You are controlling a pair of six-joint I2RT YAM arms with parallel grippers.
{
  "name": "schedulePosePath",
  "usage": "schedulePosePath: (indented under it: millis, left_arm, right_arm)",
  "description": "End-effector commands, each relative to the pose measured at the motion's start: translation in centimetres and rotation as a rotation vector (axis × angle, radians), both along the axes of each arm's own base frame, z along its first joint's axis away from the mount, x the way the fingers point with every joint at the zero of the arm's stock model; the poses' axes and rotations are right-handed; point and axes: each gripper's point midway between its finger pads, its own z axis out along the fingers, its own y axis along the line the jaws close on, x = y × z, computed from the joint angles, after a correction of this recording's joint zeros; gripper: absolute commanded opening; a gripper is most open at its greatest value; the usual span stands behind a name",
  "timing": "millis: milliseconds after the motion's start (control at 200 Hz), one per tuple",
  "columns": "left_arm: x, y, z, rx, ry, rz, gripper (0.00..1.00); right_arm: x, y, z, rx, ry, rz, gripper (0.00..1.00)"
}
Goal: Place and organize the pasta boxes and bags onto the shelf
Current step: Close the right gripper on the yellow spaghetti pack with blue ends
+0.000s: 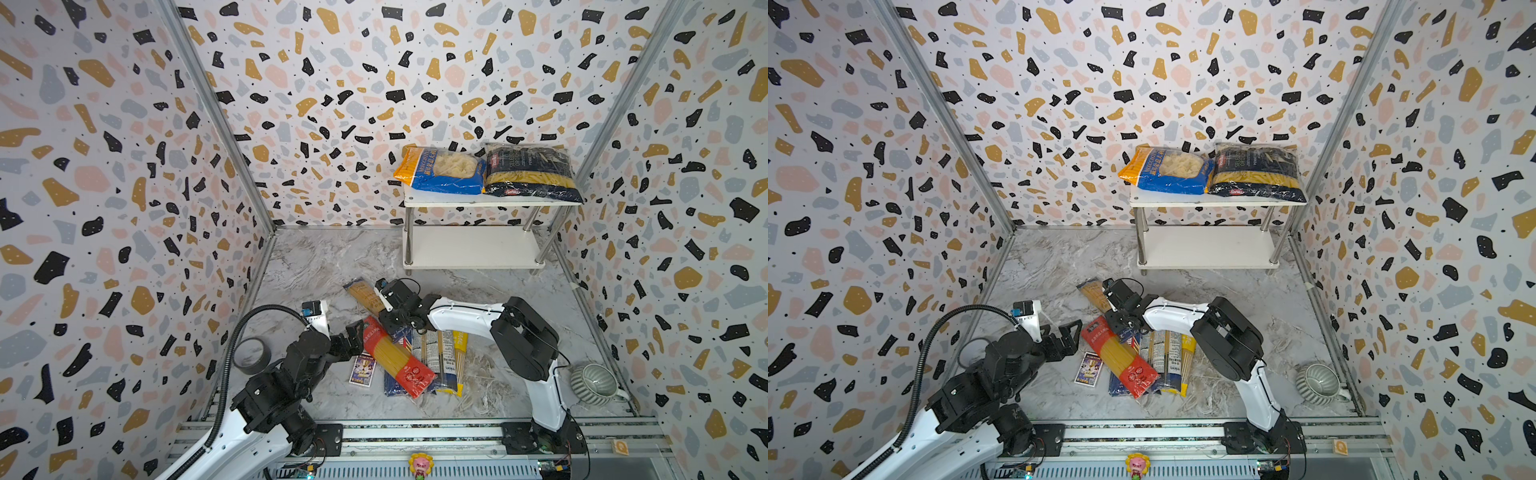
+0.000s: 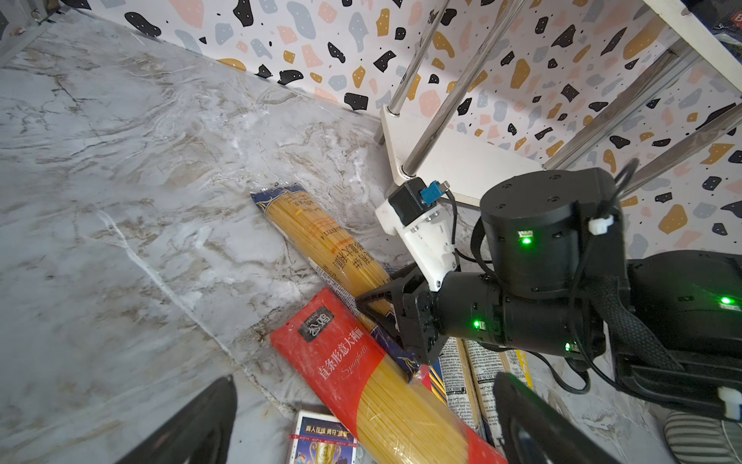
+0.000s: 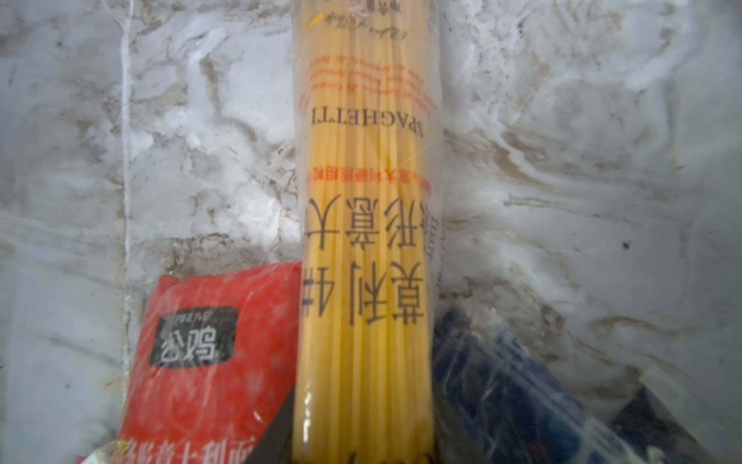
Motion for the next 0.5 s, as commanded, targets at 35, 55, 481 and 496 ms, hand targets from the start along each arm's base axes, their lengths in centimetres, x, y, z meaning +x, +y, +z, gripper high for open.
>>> schedulePosePath:
  millis: [35, 55, 481, 496]
  left_arm:
    - [0.1, 0.6, 2.3, -0.019, -0.053, 0.018, 0.99]
    - [0.0, 0.6, 2.4, -0.021, -0.053, 0.019, 1.00]
    - [0.1, -1.4, 1.8, -0.050, -0.028, -0.061, 0.99]
    - [0.1, -1.7, 1.7, -0.051, -0.023, -0.070, 0.99]
  right_arm:
    - [-3.1, -1.7, 0.3, 0.029, 0.101, 0.037, 0.24]
    - [-3.1, -1.8, 0.7, 0.047, 0.102, 0.034, 0.22]
    - [-3.2, -5.1, 7.8, 0.307, 0.067, -0.012, 0.19]
    - [-3.2, -5.3, 8.0, 0.308, 0.064, -0.015, 0.19]
